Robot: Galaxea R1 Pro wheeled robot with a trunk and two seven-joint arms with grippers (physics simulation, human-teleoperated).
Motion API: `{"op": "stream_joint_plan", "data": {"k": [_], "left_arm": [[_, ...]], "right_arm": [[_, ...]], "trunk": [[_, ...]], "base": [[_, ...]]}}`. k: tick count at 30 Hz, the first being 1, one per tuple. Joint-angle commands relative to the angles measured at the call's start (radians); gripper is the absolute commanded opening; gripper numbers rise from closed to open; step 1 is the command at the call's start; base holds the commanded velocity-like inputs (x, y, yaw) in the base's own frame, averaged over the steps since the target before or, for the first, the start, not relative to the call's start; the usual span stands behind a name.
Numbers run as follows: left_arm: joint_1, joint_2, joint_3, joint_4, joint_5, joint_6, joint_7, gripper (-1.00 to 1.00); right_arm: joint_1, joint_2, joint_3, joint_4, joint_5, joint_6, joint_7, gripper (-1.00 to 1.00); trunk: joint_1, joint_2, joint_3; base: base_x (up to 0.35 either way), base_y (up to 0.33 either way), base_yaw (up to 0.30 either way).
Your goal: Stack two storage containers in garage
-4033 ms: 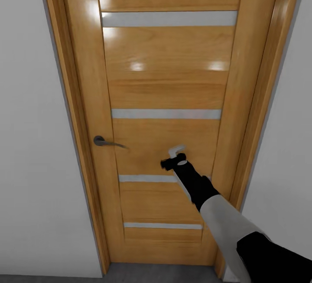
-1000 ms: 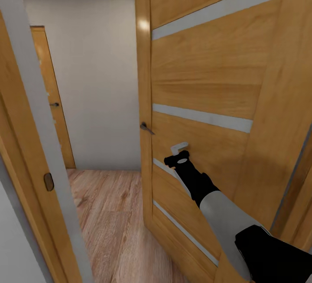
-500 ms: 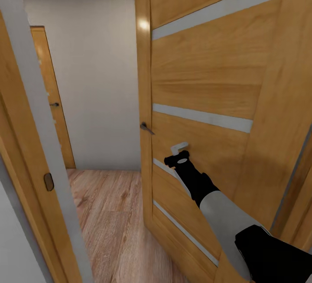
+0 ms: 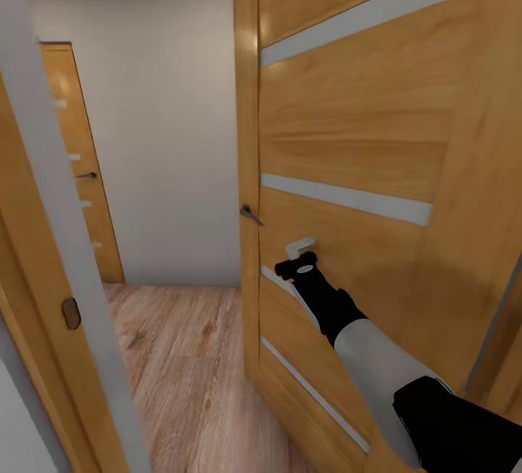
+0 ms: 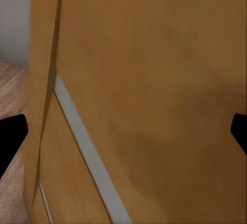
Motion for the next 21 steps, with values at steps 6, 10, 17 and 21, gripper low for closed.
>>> {"op": "stream_joint_plan", "data": {"k": [6, 10, 17, 21], "left_arm": [[0.0, 0.0, 0.006, -0.001, 0.001, -0.002, 0.0, 1.0], [0.0, 0.0, 0.006, -0.001, 0.001, -0.002, 0.0, 1.0], [0.0, 0.0, 0.006, -0.001, 0.0, -0.002, 0.0, 1.0], [0.0, 0.0, 0.006, -0.001, 0.0, -0.002, 0.0, 1.0]], "right_arm": [[-0.001, 0.0, 0.001, -0.002, 0.025, 0.011, -0.006, 1.0], [-0.001, 0.0, -0.001, -0.002, 0.022, 0.011, -0.007, 1.0], [-0.001, 0.0, -0.004, -0.002, 0.021, 0.012, -0.009, 1.0], [-0.001, 0.0, -0.005, -0.001, 0.02, 0.013, -0.021, 1.0]], "trunk": [[0.001, 0.0, -0.001], [0.001, 0.0, -0.001], [0.001, 0.0, -0.001], [0.001, 0.0, -0.001]], "base": [[0.303, 0.0, 0.0], [0.319, 0.0, 0.0], [0.318, 0.0, 0.0], [0.289, 0.0, 0.0]]}}
